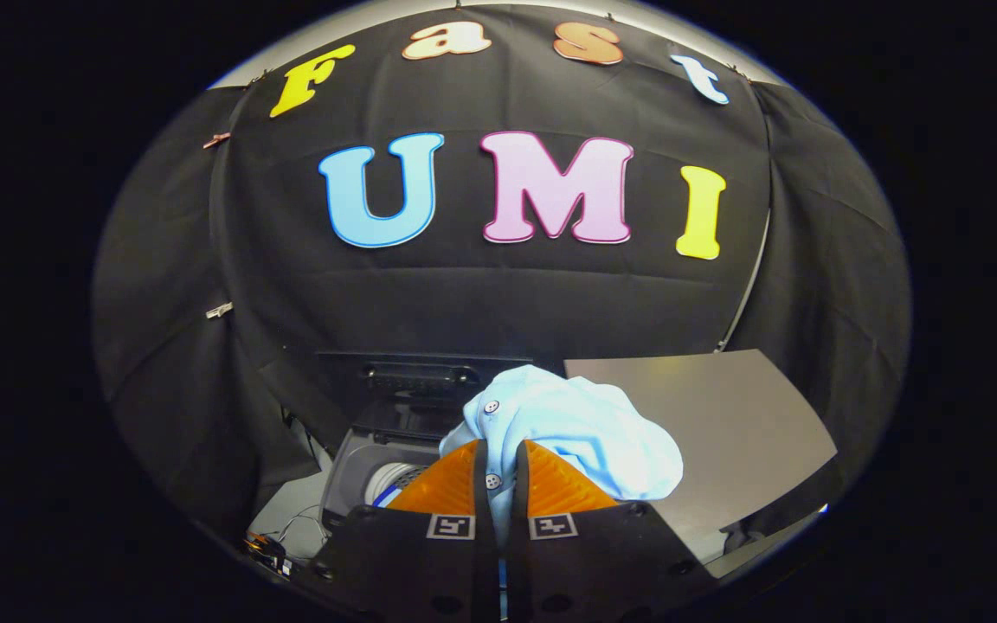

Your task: Put the clothes into the washing machine and then close the washing machine lid.

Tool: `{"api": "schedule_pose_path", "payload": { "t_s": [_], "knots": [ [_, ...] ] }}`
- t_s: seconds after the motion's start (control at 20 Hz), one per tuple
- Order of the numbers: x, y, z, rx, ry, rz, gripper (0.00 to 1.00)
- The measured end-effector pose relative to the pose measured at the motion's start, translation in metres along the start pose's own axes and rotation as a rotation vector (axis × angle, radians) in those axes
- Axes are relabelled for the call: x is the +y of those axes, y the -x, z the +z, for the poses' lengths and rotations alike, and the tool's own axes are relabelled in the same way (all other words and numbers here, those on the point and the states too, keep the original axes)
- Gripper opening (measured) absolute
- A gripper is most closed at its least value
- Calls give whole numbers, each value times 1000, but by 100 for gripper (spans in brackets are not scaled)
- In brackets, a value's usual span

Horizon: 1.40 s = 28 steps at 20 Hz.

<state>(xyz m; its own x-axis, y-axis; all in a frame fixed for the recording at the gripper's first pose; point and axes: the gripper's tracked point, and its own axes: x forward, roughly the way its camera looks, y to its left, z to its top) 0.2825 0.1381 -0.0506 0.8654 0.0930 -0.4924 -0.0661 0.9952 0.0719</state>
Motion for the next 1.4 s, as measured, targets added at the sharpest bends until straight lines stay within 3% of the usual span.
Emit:
{"api": "schedule_pose_path", "payload": {
  "t_s": [0.45,1.05,1.35,1.4],
  "knots": [
    [90,-64,-52,66,29,101,8],
    [123,-163,-142,222,60,99,8],
    [121,-167,-110,119,68,93,100],
    [119,-171,-111,117,69,89,99]
  ]
}}
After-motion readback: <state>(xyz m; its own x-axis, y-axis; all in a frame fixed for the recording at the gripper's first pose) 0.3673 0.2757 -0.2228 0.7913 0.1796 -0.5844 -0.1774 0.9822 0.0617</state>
